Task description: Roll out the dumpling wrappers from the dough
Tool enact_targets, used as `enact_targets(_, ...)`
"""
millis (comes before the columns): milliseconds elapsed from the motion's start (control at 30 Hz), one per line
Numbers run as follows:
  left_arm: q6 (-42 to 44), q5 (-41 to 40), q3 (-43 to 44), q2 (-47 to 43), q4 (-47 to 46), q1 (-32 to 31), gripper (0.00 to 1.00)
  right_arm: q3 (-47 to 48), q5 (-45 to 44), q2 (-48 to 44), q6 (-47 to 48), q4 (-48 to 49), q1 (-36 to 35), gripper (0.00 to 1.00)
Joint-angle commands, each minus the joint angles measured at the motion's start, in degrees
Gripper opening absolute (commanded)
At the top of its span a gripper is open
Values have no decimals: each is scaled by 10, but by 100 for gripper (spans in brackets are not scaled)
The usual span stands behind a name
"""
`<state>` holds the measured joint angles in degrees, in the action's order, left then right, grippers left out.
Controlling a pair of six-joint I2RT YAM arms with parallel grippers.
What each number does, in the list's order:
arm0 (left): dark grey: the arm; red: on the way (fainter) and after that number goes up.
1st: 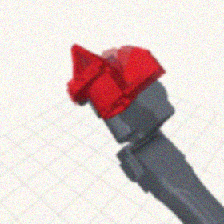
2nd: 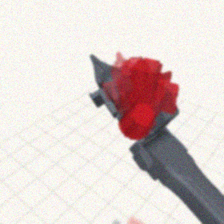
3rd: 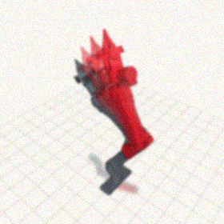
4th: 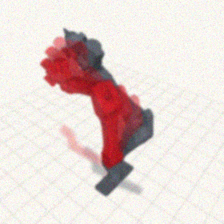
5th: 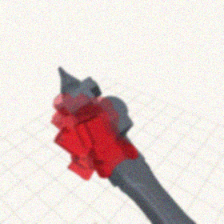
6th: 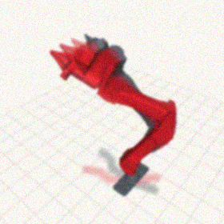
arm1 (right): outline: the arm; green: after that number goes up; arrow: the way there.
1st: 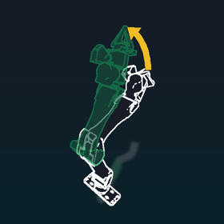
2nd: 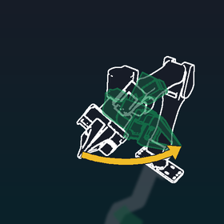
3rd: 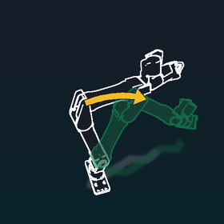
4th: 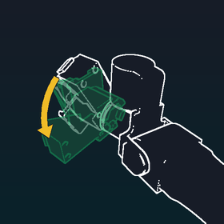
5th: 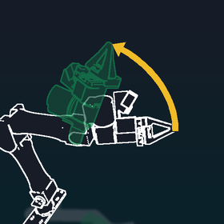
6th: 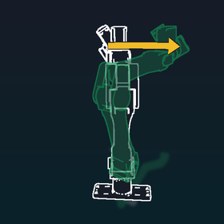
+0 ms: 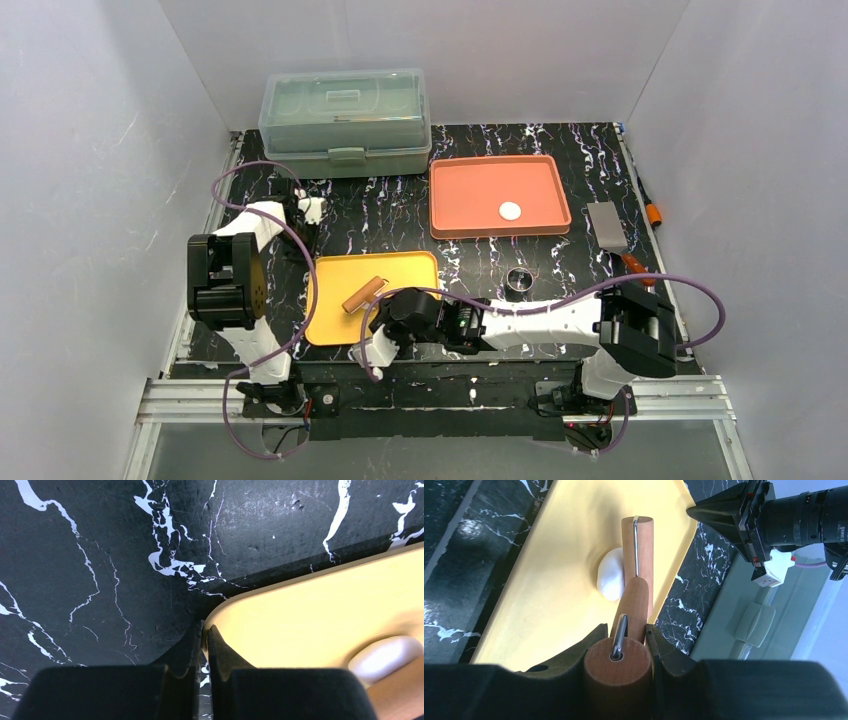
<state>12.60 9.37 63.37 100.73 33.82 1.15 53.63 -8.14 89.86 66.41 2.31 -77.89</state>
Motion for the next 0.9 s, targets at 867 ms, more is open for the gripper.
enact_targets(867, -73, -7, -91, -47, -76, -12, 0, -10, -123, -4, -26, -171, -30, 1)
